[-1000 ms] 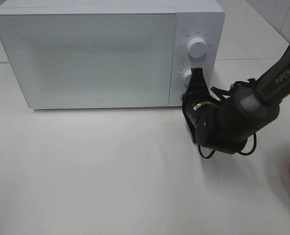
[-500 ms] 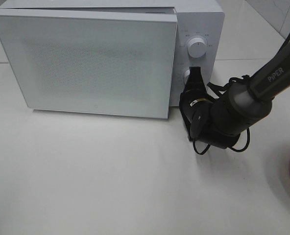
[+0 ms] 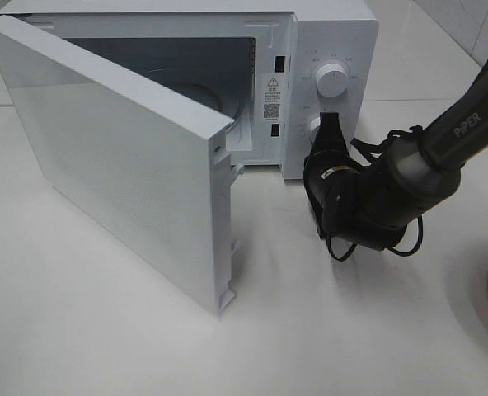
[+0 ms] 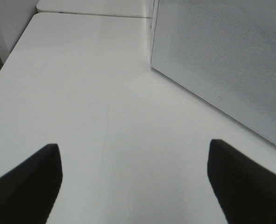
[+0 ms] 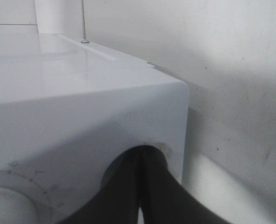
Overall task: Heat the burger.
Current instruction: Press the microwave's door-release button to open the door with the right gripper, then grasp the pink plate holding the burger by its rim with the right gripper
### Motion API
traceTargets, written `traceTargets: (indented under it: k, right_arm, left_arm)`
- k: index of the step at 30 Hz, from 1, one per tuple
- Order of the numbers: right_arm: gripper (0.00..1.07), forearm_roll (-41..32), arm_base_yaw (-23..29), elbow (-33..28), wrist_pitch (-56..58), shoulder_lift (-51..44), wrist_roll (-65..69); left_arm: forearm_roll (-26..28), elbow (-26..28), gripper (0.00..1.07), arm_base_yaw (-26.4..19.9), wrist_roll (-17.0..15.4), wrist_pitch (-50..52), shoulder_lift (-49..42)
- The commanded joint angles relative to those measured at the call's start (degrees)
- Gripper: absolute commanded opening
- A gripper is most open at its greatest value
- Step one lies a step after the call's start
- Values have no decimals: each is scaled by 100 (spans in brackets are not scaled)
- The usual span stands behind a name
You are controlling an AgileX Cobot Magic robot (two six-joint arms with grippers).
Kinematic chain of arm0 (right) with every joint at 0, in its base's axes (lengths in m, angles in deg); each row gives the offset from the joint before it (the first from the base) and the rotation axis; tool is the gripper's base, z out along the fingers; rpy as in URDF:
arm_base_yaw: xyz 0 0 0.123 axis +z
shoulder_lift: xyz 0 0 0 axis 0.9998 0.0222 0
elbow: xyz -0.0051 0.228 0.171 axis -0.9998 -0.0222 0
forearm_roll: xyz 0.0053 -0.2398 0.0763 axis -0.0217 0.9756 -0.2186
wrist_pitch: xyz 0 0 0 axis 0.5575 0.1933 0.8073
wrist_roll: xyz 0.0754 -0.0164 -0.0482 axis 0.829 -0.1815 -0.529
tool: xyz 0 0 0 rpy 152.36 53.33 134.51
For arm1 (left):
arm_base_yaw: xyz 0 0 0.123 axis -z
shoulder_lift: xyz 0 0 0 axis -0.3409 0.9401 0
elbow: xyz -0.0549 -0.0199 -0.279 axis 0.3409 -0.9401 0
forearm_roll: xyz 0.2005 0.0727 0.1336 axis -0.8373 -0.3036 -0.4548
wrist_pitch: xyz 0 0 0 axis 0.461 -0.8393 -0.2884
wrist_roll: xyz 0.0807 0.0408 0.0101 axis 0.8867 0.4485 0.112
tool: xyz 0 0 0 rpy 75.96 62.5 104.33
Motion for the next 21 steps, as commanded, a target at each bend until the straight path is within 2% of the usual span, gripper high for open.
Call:
traceTargets:
  k: [1,9,21]
  right_arm:
    - [0,292,-115,-115,-206,-332,-17]
    - [0,521,-115,-590,665,-665,-57]
    - [0,1014,-115,-1209,1238,-1404,-155]
  left_arm:
    - [52,-6,78,29,0,80,-138]
    - [52,-6,78,29,0,80,-138]
    - [52,-6,78,29,0,80,-138]
